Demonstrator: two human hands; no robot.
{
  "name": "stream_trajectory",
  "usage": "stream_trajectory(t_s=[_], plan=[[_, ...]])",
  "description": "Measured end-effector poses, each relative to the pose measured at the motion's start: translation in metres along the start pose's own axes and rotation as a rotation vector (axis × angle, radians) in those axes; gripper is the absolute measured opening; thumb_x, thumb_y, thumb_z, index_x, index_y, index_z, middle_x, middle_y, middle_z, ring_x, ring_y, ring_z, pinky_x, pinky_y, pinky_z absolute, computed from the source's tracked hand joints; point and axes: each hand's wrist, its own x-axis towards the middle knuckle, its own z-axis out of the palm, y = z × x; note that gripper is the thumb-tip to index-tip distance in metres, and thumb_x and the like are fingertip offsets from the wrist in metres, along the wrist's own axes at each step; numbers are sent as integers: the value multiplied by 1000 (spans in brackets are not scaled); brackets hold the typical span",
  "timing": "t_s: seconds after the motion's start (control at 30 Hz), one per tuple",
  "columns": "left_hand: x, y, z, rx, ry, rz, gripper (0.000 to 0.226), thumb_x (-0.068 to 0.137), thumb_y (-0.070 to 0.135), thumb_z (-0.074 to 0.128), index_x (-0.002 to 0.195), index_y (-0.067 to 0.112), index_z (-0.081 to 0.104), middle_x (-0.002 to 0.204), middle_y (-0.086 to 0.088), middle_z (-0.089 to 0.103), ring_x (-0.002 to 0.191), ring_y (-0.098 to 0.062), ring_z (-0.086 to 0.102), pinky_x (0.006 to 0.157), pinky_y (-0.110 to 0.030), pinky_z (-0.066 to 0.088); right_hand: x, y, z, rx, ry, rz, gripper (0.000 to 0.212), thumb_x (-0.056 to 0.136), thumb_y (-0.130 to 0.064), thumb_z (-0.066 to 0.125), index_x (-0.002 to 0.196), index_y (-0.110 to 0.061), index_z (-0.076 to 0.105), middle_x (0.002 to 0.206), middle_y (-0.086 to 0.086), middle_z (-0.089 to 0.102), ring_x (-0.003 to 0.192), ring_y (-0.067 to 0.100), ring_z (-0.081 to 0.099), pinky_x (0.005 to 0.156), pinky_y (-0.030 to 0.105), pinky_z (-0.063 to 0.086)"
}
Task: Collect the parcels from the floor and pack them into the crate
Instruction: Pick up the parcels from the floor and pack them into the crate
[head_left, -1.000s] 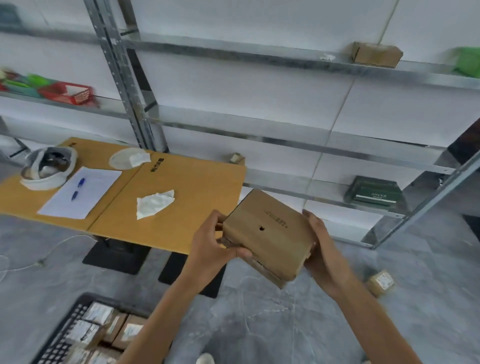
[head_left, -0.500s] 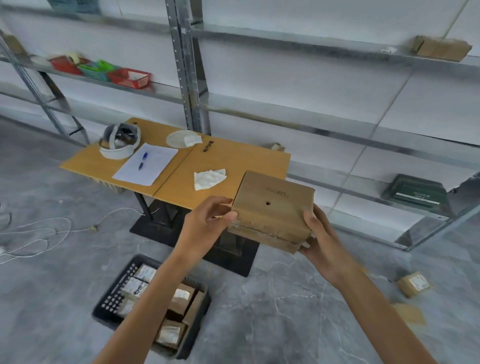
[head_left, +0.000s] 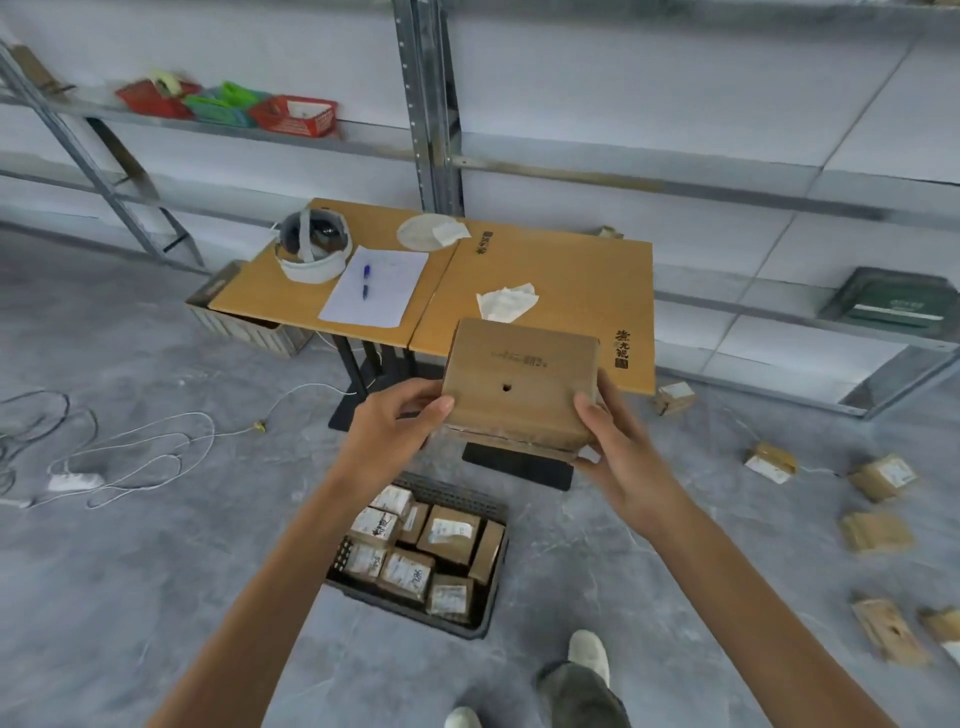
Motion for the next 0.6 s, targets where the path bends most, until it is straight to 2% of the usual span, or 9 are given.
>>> stream_trajectory(t_s=[0.07, 0.13, 0.3, 0.43, 0.53, 0.6], plan=[[6, -10, -8, -4, -17, -16, 15, 88, 26, 61, 97, 38, 65, 93, 21, 69, 93, 2, 64, 79, -18, 49, 7, 6, 10, -6, 4, 13, 47, 91, -28, 56, 129, -53, 42, 118, -19, 64, 113, 7, 59, 98, 43, 47], [17, -17, -13, 4, -29, -31, 17, 89, 25, 61, 104, 28, 66, 97, 16, 69, 96, 1, 63, 85, -22, 49, 18, 9, 16, -5, 6, 23, 47, 92, -27, 55, 128, -54, 42, 118, -19, 63, 116, 8, 56, 103, 46, 41], [59, -30, -17, 54, -60, -82, 21, 87, 25, 62, 108, 23, 64, 94, 20, 65, 93, 6, 60, 83, -17, 46, 62, 11, 21, -11, 22, 44, 49, 96, -27, 49, 140, -45, 36, 128, -13, 57, 122, 11, 50, 108, 47, 36], [94, -47, -14, 54, -78, -176, 29, 85, 22, 65, 114, 18, 61, 103, 9, 66, 100, -4, 61, 90, -25, 48, 105, 18, 26, -72, 62, 64, 43, 99, -30, 44, 135, -50, 34, 126, -22, 49, 113, 3, 46, 106, 46, 35], [116, -62, -14, 65, -85, -219, 30, 84, 22, 67, 113, 18, 61, 102, 10, 65, 99, -4, 61, 91, -25, 49, 130, 30, 27, -54, 81, 98, 53, 97, -29, 48, 144, -44, 28, 136, -17, 46, 119, 6, 45, 103, 47, 39], [129, -75, -17, 59, -99, -238, 30, 82, 24, 68, 111, 21, 62, 100, 14, 65, 99, -1, 61, 90, -23, 48, 145, 40, 28, -74, 53, 101, 62, 92, -28, 57, 144, -44, 27, 134, -17, 49, 118, 6, 50, 98, 41, 45]])
